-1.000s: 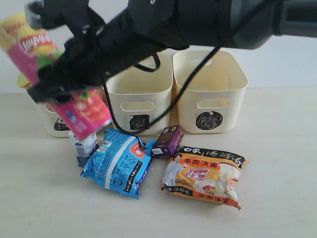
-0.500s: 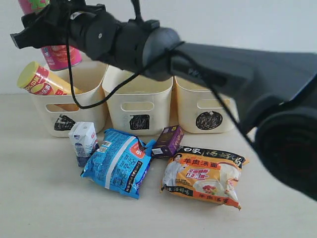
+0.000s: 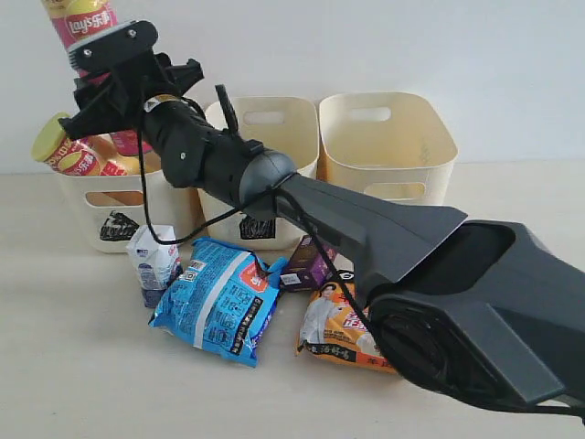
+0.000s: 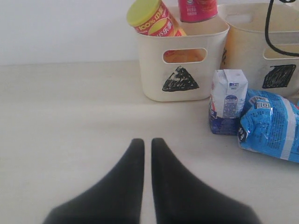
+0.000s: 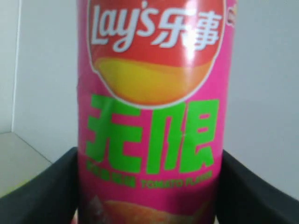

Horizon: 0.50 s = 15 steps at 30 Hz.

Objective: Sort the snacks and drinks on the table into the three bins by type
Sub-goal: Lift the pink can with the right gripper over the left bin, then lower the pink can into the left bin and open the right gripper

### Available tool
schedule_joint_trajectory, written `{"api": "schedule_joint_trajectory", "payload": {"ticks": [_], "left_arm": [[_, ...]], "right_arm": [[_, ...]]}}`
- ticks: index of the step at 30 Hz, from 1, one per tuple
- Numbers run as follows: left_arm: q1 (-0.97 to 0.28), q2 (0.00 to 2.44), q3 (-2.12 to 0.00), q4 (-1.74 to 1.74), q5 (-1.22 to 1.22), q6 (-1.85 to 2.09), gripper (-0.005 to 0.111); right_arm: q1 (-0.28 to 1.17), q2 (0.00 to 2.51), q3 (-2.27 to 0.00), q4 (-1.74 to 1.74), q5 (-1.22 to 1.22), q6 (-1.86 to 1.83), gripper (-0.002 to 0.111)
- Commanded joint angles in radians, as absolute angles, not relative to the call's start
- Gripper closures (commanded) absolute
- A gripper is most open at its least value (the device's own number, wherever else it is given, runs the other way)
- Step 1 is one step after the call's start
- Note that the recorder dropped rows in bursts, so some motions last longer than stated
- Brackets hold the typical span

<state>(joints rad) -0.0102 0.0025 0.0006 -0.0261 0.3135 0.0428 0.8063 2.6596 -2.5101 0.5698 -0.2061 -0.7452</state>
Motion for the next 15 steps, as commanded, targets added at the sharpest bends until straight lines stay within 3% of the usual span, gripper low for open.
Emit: {"api": "schedule_joint_trajectory", "payload": {"ticks": [1,3,6,15], "left_arm": [[-0.008,0.000,0.000,-0.037,0.311,0.045,0.102],[-0.008,0.000,0.000,-0.037,0.311,0.045,0.102],[-0.008,0.000,0.000,-0.037,0.311,0.045,0.102],[-0.008,0.000,0.000,-0.037,0.311,0.045,0.102]], "right_arm": [[0.778,2.665,-2.524,0.566,-0.196,-0.703,0.108],[0.774,2.669,-2.524,0.566,-0.194,-0.685,0.108],[0.774,2.673,-2.524,0.566,-0.194,-0.679,0.096],[0.774,2.684,-2.524,0.567,-0.160,-0.679,0.038]]}}
